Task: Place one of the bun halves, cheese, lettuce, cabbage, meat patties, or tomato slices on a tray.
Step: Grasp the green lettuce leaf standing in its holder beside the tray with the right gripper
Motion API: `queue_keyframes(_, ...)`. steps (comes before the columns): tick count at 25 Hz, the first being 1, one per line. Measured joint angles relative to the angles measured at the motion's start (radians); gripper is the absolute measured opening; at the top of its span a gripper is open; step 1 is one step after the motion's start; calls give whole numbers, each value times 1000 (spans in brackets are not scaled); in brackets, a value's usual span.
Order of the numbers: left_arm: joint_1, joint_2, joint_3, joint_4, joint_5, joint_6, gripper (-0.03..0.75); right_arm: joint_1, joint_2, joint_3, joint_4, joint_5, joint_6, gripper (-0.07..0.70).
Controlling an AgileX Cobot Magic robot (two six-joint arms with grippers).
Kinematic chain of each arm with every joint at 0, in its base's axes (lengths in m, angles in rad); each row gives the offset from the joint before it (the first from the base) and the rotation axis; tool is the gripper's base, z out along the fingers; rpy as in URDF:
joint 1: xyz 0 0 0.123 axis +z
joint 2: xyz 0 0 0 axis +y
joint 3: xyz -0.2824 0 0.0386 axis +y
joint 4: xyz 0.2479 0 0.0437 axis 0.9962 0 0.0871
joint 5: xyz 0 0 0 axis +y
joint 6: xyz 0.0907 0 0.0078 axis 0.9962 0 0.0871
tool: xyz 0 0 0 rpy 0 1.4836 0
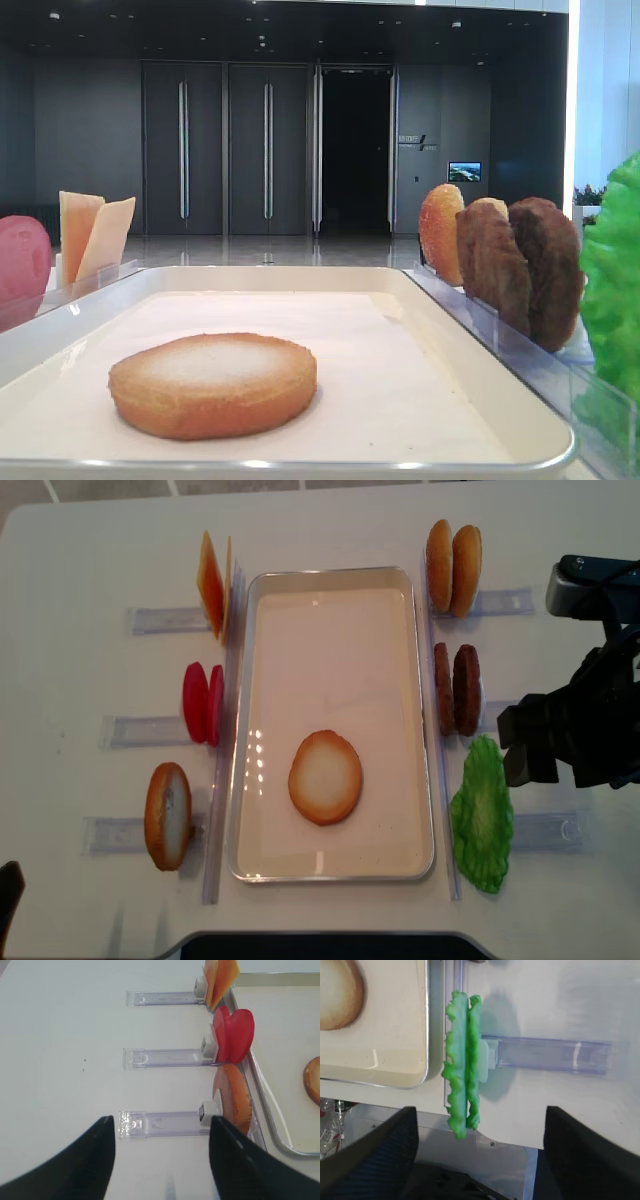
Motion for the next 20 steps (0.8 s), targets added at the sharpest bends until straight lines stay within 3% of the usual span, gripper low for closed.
queue_keyframes(8, 0, 0, 0, 0, 0, 0, 453, 13, 85, 0, 12, -94, 8, 527)
queue_keyframes(20, 0, 0, 0, 0, 0, 0, 453, 13, 136, 0, 20, -124, -3, 527)
